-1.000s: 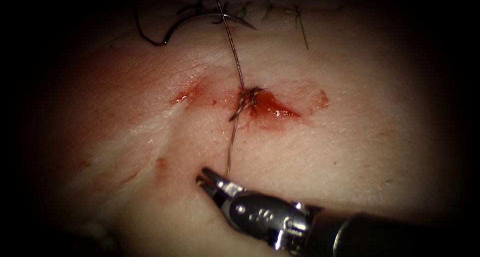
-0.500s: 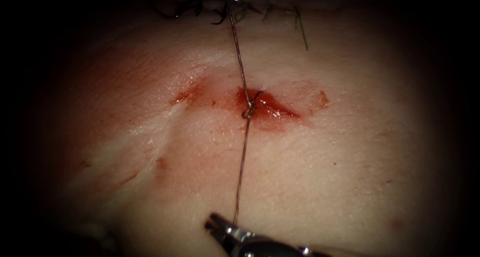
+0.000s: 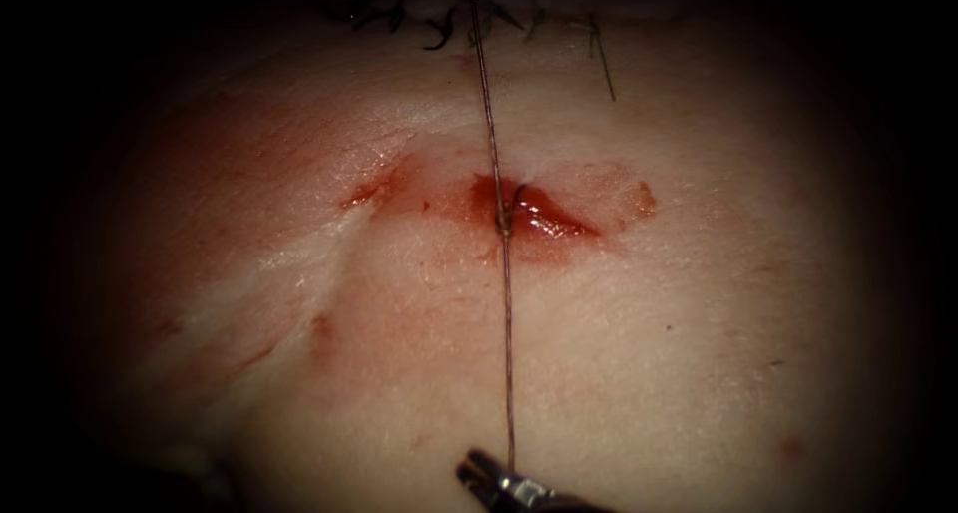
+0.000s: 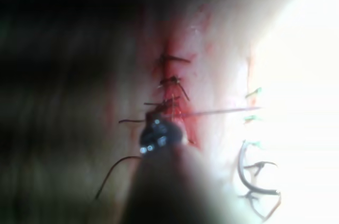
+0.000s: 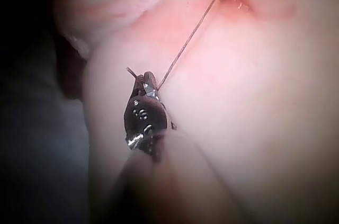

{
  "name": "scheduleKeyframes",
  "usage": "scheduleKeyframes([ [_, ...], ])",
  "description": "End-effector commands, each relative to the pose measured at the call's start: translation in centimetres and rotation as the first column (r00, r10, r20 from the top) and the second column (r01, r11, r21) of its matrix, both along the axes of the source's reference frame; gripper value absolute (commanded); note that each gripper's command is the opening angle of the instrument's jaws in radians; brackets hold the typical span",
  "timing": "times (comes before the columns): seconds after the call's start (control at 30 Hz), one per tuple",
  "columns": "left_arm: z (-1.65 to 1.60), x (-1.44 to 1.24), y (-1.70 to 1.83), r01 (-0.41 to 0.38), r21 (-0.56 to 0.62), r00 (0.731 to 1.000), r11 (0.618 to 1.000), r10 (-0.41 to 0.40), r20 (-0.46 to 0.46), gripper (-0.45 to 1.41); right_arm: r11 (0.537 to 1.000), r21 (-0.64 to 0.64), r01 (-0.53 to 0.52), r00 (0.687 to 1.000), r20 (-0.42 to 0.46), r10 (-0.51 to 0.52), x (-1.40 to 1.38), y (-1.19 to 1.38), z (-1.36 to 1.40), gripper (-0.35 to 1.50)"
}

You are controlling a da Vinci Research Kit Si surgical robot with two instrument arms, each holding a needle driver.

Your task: Wound Closure

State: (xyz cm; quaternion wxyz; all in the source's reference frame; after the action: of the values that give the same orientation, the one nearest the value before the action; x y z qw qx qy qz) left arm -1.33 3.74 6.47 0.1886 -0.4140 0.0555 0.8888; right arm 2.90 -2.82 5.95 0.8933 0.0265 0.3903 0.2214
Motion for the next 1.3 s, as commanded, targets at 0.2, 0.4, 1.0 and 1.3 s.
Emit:
scheduleKeyframes([
  [0.2, 0.05, -0.1, 0.07, 0.001, -0.011, 1.0, 1.0, -0.001, -0.006, -0.45, 1.0, 0.021, 0.013, 1.0, 0.006, -0.013, -0.03, -0.33, 0.02, -0.35],
  [0.4, 0.04, -0.13, 0.1, 0.003, -0.015, 1.0, 1.0, -0.003, -0.007, -0.45, 0.999, 0.026, 0.025, 1.0, 0.001, -0.025, -0.01, -0.46, -0.04, -0.35],
  [1.0, 0.02, -0.1, 0.07, -0.007, -0.029, 1.0, 1.0, 0.007, -0.008, -0.45, 1.0, 0.013, -0.012, 1.0, -0.021, 0.012, 0.06, -0.35, -0.2, -0.35],
  [1.3, -0.08, 0.13, -0.68, -0.066, -0.047, 0.998, 0.997, 0.066, 0.001, -0.45, 0.997, 0.024, -0.077, 0.995, -0.06, 0.078, 0.26, 0.34, -0.42, -0.35],
])
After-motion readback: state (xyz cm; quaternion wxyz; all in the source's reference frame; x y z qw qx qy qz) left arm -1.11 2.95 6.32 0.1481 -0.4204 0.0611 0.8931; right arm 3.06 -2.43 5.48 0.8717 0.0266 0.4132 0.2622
